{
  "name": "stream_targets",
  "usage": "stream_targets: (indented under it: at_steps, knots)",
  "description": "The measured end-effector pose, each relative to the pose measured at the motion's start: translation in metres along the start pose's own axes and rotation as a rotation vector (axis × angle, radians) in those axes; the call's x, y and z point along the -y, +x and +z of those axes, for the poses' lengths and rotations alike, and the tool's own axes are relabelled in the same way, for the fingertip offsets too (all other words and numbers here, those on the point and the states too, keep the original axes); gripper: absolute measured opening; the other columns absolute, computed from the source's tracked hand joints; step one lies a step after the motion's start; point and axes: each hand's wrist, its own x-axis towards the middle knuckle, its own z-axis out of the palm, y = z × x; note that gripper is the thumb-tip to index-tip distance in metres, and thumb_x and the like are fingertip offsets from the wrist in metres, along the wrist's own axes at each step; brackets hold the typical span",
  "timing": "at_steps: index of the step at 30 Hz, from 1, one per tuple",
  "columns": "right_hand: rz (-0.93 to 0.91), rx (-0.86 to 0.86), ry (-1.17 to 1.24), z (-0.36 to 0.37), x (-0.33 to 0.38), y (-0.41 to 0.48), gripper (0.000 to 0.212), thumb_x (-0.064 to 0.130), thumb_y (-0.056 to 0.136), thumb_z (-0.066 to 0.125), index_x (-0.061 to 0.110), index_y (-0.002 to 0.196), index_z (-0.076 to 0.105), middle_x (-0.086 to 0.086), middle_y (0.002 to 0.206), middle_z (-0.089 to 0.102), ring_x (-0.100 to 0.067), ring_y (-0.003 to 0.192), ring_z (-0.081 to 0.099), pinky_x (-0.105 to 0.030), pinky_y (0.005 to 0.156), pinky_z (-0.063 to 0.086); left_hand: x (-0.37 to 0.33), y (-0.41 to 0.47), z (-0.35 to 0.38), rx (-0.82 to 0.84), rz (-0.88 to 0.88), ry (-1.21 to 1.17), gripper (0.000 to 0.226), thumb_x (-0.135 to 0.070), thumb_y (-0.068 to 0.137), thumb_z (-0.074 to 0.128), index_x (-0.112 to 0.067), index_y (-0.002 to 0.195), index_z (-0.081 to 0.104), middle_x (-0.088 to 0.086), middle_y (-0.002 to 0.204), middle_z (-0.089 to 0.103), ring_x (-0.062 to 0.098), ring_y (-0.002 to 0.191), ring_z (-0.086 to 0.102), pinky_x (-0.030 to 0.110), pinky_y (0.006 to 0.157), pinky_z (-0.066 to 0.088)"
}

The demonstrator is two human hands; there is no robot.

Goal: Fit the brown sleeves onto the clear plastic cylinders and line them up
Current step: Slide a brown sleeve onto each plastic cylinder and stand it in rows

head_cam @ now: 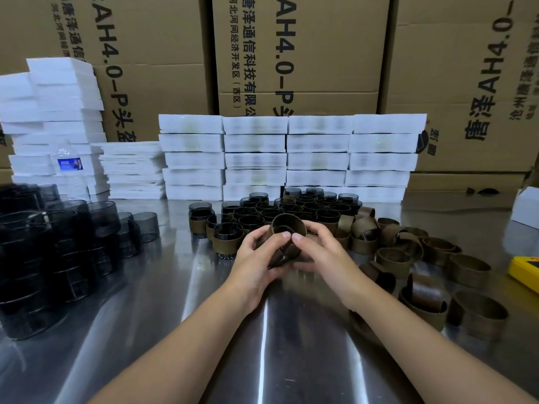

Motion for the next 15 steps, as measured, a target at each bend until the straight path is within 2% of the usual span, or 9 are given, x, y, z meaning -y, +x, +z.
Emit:
stream_targets:
  at_steps: [3, 7, 10, 15]
  knots:
    - [0.047, -0.017, 0.125, -0.005, 0.002, 0.001, 0.031, 0.012, 0.093, 0.054, 0.019, 0.123, 0.051, -0.003, 0.104, 0.071, -0.020, 0.097, 0.068, -0.028, 0.076, 0.057, 0.002, 0.001, -0.001, 0.006, 0.010, 0.002, 0.056, -0.011, 0.079, 0.075, -0.005, 0.130, 0.052, 0.020, 0.127, 0.060, 0.033, 0.110, 0.065, 0.045, 0.086, 0.056]
    - [0.056, -0.004, 0.165, -0.009, 0.004, 0.003, 0.033, -0.002, 0.092, 0.047, 0.017, 0.118, 0.053, 0.000, 0.097, 0.073, -0.016, 0.086, 0.070, -0.025, 0.069, 0.055, 0.004, 0.001, -0.003, 0.001, 0.043, 0.005, 0.067, -0.015, 0.063, 0.075, -0.009, 0.126, 0.055, 0.018, 0.123, 0.062, 0.029, 0.106, 0.066, 0.039, 0.080, 0.058]
    - [0.045, 0.034, 0.135, -0.011, 0.005, 0.004, 0.037, -0.007, 0.092, 0.043, 0.019, 0.114, 0.056, 0.002, 0.091, 0.075, -0.012, 0.083, 0.071, -0.021, 0.064, 0.054, 0.005, 0.002, -0.003, -0.010, 0.068, 0.016, 0.064, -0.014, 0.060, 0.074, -0.013, 0.122, 0.057, 0.014, 0.116, 0.063, 0.022, 0.096, 0.068, 0.040, 0.080, 0.058]
    - [0.042, 0.060, 0.079, -0.012, 0.005, 0.004, 0.041, -0.011, 0.091, 0.038, 0.018, 0.109, 0.060, -0.004, 0.097, 0.072, -0.012, 0.085, 0.069, -0.021, 0.065, 0.054, 0.007, 0.003, -0.004, -0.039, 0.082, 0.056, 0.057, -0.014, 0.058, 0.074, -0.020, 0.113, 0.060, 0.008, 0.110, 0.064, 0.017, 0.089, 0.070, 0.036, 0.074, 0.059]
